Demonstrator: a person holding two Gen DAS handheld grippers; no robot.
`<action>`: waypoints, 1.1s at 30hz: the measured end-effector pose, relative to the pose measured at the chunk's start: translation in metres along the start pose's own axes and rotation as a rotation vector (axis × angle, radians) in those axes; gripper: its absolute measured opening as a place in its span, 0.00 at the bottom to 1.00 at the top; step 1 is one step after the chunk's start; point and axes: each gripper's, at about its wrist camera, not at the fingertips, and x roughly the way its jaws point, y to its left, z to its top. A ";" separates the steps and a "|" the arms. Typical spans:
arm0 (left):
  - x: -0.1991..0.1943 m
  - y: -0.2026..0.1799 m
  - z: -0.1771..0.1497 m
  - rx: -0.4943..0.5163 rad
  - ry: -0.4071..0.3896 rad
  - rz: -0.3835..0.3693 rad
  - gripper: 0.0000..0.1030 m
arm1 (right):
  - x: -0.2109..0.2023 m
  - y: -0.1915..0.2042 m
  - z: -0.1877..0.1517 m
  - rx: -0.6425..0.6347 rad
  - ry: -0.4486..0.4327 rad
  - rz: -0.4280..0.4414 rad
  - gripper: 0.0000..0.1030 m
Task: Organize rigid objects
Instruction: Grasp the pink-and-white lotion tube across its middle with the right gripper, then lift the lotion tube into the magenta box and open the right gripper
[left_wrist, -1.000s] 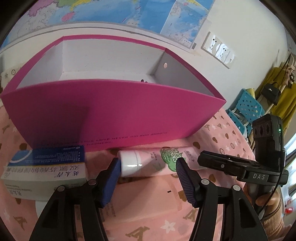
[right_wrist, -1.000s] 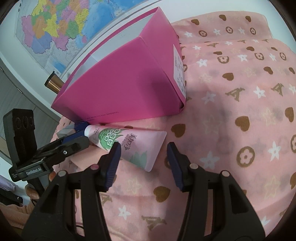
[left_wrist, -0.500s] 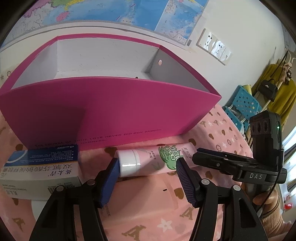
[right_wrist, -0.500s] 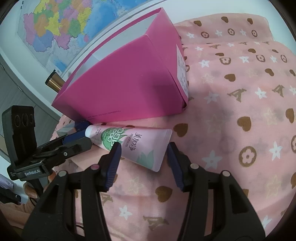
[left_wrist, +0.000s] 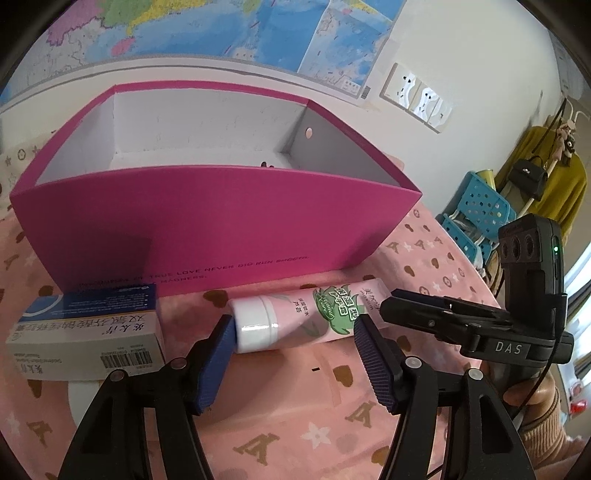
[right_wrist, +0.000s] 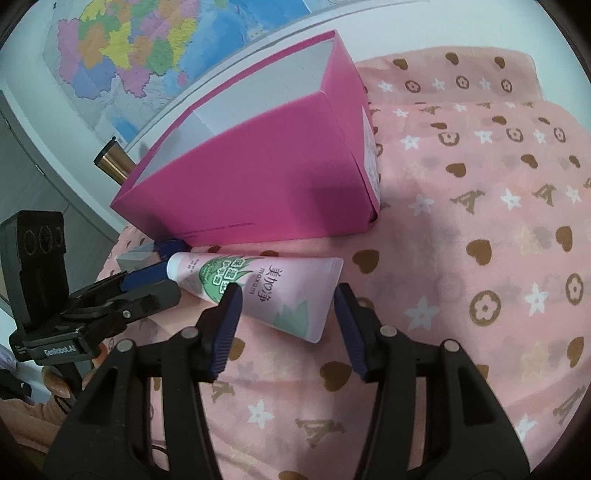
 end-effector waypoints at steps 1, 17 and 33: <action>-0.002 -0.001 0.000 0.001 -0.002 -0.001 0.64 | -0.001 0.001 0.000 -0.005 -0.002 -0.003 0.53; -0.024 -0.019 0.002 0.046 -0.054 0.011 0.64 | -0.025 0.013 0.003 -0.054 -0.053 -0.005 0.53; -0.047 -0.028 0.006 0.073 -0.114 0.011 0.64 | -0.047 0.026 0.010 -0.096 -0.106 0.012 0.53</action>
